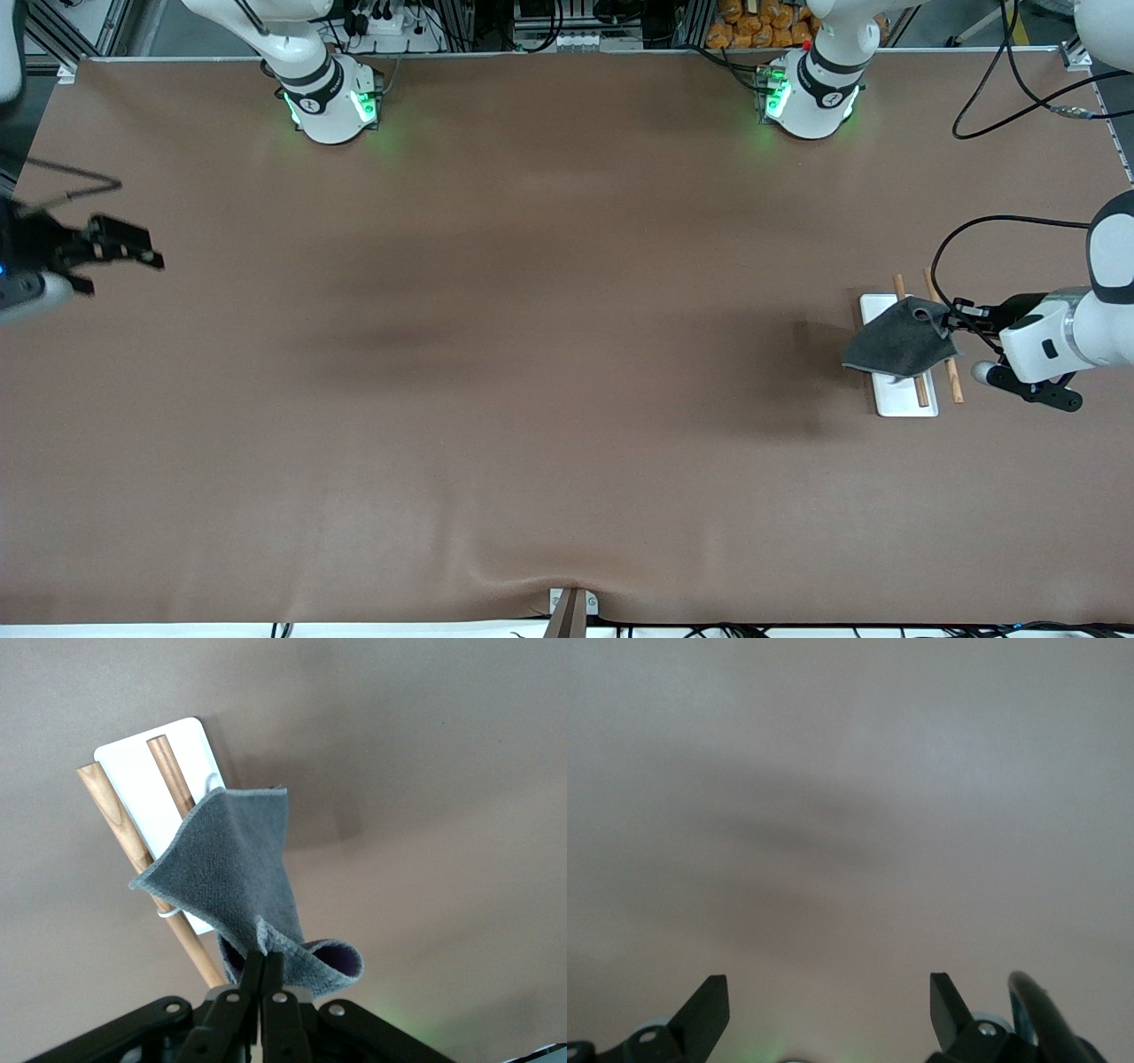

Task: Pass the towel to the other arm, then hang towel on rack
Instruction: 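Drape the towel over the wooden rods while the right gripper retracts, then open the left gripper to release the towel on the rack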

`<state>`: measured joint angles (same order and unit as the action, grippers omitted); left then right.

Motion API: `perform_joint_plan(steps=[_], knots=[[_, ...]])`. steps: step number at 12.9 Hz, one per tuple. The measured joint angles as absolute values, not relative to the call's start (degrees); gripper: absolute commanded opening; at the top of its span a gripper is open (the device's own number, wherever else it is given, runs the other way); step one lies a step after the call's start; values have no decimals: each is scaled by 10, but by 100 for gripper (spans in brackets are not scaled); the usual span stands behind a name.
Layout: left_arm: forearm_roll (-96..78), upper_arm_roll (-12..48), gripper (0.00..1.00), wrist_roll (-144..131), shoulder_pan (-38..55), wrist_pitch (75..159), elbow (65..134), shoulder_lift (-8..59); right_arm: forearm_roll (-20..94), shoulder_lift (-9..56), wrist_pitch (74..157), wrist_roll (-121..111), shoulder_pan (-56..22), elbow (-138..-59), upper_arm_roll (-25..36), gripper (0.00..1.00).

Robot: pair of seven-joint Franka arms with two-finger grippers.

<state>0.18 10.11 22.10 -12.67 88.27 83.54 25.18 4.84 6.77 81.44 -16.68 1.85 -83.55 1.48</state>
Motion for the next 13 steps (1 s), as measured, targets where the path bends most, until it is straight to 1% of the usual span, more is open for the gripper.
perform_joint_plan(steps=[2, 7, 11, 13], knots=[[7, 101, 0, 247, -143, 891, 844, 252, 47, 38, 781, -97, 19, -853, 15, 100], [8, 101, 0, 312, -218, 896, 853, 252, 46, 30, 744, 20, 20, -849, 15, 100], [4, 102, 0, 338, -257, 916, 864, 271, 45, 24, 742, 49, 21, -843, 16, 100], [-3, 102, 0, 353, -272, 930, 866, 290, 44, 24, 766, 49, 23, -842, 16, 100]])
